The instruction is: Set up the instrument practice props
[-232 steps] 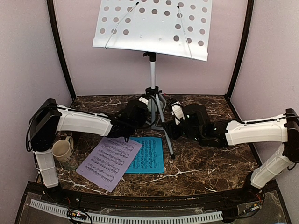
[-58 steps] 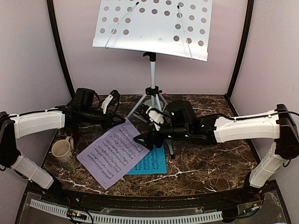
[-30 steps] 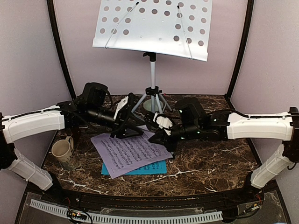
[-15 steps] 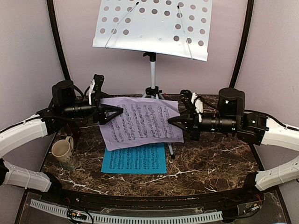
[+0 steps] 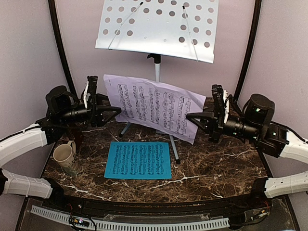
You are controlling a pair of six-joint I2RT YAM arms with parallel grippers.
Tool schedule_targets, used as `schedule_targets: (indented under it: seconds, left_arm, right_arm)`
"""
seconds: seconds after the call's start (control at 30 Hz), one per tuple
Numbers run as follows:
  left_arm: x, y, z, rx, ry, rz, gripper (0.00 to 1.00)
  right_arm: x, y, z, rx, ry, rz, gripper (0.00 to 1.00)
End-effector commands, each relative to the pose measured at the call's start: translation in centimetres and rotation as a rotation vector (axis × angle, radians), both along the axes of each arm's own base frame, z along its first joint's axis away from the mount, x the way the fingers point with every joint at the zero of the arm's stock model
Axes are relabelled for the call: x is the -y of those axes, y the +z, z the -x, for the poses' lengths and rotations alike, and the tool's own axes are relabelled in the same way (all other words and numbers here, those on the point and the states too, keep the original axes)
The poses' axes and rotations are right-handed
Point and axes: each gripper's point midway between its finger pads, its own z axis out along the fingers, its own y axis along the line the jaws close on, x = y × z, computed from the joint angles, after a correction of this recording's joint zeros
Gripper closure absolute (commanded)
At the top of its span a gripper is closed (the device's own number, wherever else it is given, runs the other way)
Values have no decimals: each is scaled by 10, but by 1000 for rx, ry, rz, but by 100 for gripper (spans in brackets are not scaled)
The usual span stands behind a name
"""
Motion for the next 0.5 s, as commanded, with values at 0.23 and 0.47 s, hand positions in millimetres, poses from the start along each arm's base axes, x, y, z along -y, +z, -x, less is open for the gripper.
schedule_targets:
  seconds: [0.23,0.47]
  left_arm:
    - [3,38,22,115,-133,130,82]
    - [4,37,22,75,-128,90,100]
  right_arm:
    - [8,15,3,-16,25,-177,100]
    - [8,-11,-19,-98,-62,-164,57]
